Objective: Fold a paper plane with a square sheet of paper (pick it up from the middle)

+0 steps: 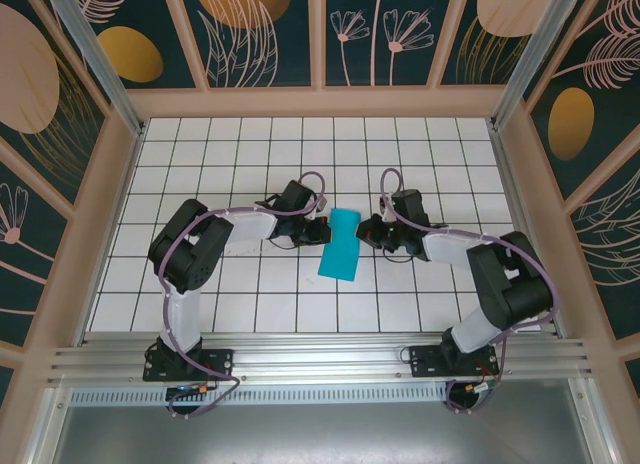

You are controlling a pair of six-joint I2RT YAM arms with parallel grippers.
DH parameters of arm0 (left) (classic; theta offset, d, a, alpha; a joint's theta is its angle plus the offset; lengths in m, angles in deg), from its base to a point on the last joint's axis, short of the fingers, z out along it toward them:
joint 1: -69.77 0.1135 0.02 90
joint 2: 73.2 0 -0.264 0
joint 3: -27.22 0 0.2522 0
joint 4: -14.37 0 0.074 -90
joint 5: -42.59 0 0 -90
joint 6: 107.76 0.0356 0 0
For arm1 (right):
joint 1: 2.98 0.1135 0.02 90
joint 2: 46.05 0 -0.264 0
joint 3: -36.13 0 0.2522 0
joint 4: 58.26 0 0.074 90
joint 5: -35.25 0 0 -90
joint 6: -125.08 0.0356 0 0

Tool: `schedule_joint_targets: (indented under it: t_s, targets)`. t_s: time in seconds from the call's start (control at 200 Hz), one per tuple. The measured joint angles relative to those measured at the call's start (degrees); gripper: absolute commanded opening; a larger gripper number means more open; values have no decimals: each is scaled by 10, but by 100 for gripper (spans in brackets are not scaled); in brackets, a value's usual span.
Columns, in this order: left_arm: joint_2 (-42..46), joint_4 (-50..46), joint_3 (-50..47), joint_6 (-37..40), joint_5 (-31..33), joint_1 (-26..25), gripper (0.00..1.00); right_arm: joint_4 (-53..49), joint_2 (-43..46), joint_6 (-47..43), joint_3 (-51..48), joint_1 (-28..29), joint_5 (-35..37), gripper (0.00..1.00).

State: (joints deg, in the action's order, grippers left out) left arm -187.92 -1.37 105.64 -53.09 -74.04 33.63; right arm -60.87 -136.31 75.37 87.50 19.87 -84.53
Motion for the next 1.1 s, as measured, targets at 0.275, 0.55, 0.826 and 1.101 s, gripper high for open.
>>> schedule_joint_targets:
  t_s: [0.275, 0.55, 0.826, 1.101]
  targets:
    - [-2, -2, 3, 2, -2, 0, 0, -5, -57, -21, 18, -1, 2, 8]
    - [-3, -4, 5, 5, -2, 0, 0, -4, -80, -24, 18, -5, 6, 8]
    - [-3, -4, 5, 7, -2, 0, 0, -11, -77, -24, 33, -11, -1, 8]
    - [-3, -4, 5, 8, -2, 0, 0, -3, -102, -25, 61, -34, -10, 8]
